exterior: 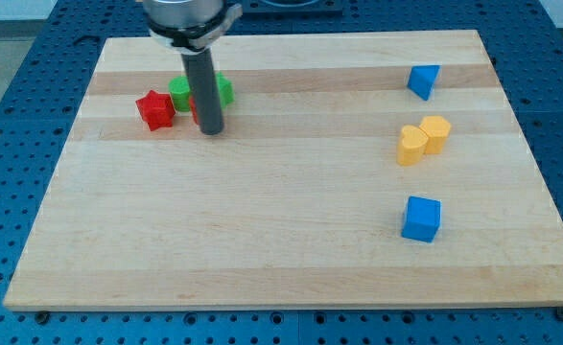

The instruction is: Nudge the group of blocks left a bit

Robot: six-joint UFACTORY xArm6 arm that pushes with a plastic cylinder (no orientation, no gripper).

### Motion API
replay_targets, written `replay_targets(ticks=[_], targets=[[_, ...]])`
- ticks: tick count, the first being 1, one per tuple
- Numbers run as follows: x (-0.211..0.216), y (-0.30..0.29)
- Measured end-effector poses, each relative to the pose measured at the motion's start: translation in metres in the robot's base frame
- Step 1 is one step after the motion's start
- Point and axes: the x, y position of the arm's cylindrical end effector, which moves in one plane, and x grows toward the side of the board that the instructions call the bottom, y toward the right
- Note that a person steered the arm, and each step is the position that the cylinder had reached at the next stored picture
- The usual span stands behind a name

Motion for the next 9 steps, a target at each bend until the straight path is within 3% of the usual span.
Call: replay_targets(ticks=[1, 2, 4, 6, 9], targets=[[0.000, -0.006], [0.001, 0.025], [-0.051, 0.067], [-0.088, 0.055], [-0.086, 0.053]])
